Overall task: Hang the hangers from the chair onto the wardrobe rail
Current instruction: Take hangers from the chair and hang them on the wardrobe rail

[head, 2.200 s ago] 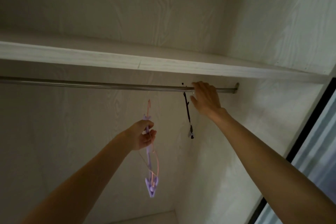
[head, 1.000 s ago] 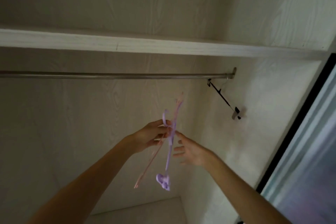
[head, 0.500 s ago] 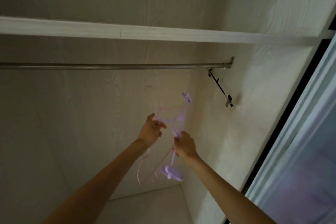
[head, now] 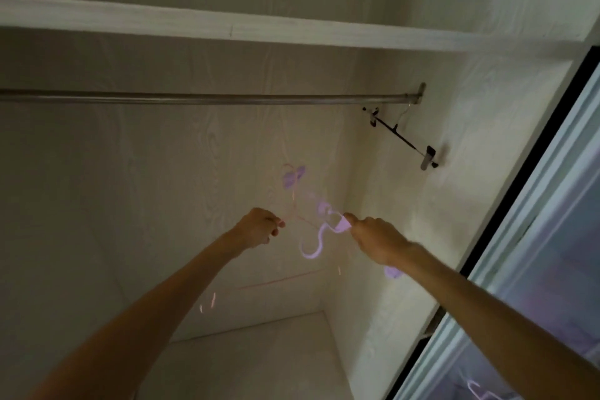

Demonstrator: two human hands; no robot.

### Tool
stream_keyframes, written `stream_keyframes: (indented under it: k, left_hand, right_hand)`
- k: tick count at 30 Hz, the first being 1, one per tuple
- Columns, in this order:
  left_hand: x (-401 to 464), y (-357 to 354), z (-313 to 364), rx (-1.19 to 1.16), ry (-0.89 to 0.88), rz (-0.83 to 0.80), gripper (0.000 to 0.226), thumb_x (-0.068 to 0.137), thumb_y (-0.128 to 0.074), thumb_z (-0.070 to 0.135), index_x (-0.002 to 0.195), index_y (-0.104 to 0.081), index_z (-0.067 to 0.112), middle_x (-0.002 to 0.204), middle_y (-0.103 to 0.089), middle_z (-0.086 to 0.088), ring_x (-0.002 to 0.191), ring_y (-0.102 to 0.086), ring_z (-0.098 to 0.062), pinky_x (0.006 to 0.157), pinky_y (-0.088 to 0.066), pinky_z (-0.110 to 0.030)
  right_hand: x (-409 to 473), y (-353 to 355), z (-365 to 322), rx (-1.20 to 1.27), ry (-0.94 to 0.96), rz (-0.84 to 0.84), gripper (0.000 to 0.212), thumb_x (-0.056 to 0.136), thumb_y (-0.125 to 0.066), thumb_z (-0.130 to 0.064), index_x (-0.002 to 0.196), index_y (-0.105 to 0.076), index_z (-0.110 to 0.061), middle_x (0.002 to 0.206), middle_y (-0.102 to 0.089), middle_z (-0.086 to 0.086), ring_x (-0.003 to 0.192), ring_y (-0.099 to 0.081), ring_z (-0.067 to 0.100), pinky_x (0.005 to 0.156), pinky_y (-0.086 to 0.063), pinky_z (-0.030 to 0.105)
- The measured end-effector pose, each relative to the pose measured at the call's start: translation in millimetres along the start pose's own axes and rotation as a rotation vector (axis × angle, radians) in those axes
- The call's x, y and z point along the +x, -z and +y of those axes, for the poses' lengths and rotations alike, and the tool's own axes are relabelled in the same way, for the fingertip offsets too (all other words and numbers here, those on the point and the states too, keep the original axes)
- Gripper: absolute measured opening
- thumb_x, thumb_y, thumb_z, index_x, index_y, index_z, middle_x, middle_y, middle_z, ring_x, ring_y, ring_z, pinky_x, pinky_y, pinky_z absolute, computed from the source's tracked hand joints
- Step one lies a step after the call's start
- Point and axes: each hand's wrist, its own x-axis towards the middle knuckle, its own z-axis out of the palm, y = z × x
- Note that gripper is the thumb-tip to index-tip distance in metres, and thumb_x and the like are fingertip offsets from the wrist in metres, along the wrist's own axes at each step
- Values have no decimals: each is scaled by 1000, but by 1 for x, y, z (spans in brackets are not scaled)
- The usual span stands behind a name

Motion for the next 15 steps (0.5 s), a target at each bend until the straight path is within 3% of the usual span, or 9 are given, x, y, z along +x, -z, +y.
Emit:
stream_keyframes:
  k: [2,4,6,8,9,11,13,15]
  left_hand:
    - [0,4,-4,59,-46,5,23,96,-45,7,105,-66,3,58,-58,4,54,-51,-14,44,-37,-15]
    - [2,6,-10,68,-63,29,22,96,-45,7,103,-65,12,70,-68,-4,58,-59,-13,50,-38,-18]
    - [4,8,-15,-7,14,93,26,96,-45,5,110,-65,-1,81,-68,-15,61,-63,-16,48,-39,-19]
    - [4,10,-19,-100,111,146,28,96,-46,7,113,-62,-8,67,-57,-6,43,-57,-7,35,-36,-14]
    - [5,10,-22,-153,149,165,28,97,-46,9,115,-61,-7,65,-53,-2,40,-52,-8,31,-33,-13]
    - [9,10,-22,-259,204,194,26,97,-46,12,114,-61,-2,65,-51,1,49,-45,-12,40,-31,-18]
    - [9,10,-16,-346,224,207,16,97,-46,12,99,-61,5,65,-51,1,53,-41,-12,48,-27,-21]
    - [14,9,-8,-413,212,199,22,96,-47,11,77,-56,8,66,-51,0,54,-41,-12,49,-27,-22]
  right_hand:
    - [-4,14,7,63,154,-150,37,101,-31,-21,136,-40,-29,114,-61,11,99,-61,25,74,-38,27]
    - [-5,17,9,266,186,-243,33,102,-30,-21,129,-47,-28,90,-56,-4,72,-53,5,64,-37,19]
    - [-3,11,7,644,120,-322,30,102,-31,-20,128,-47,-19,70,-43,-7,59,-39,4,50,-37,15]
    - [-2,4,6,1013,62,-348,27,102,-34,-23,123,-49,-18,63,-37,-5,53,-35,6,44,-34,17]
    - [-3,1,4,1182,30,-346,23,101,-35,-24,117,-51,-22,62,-36,-4,48,-32,5,42,-32,15]
    - [-5,1,0,1463,-19,-309,13,100,-38,-24,100,-50,-23,61,-37,-3,38,-27,2,36,-28,13]
    - [-5,2,0,1600,-38,-205,10,99,-43,-25,93,-49,-21,60,-39,-3,33,-26,1,34,-28,13]
    - [-3,7,6,1631,-89,-46,8,96,-50,-26,96,-54,-19,57,-43,-5,33,-29,2,37,-33,14]
